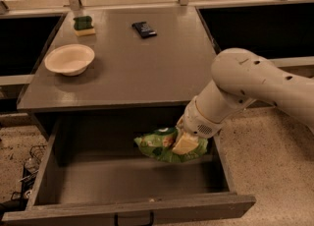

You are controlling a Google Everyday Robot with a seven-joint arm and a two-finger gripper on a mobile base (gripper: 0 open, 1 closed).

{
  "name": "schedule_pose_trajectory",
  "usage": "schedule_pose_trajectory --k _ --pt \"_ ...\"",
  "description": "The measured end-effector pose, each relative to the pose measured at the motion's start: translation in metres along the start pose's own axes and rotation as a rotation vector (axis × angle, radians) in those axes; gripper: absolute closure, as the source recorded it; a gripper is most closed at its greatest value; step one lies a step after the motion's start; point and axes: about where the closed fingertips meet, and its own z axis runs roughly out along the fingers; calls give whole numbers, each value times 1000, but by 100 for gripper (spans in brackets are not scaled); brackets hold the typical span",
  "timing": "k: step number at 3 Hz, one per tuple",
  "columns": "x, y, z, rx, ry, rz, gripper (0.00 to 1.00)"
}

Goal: Place green rice chip bag into top drawer

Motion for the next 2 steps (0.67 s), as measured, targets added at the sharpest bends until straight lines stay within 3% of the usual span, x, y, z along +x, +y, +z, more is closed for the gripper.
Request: schedule_pose_trajectory --k 2 --pt "15 18 44 -94 6 44 100"
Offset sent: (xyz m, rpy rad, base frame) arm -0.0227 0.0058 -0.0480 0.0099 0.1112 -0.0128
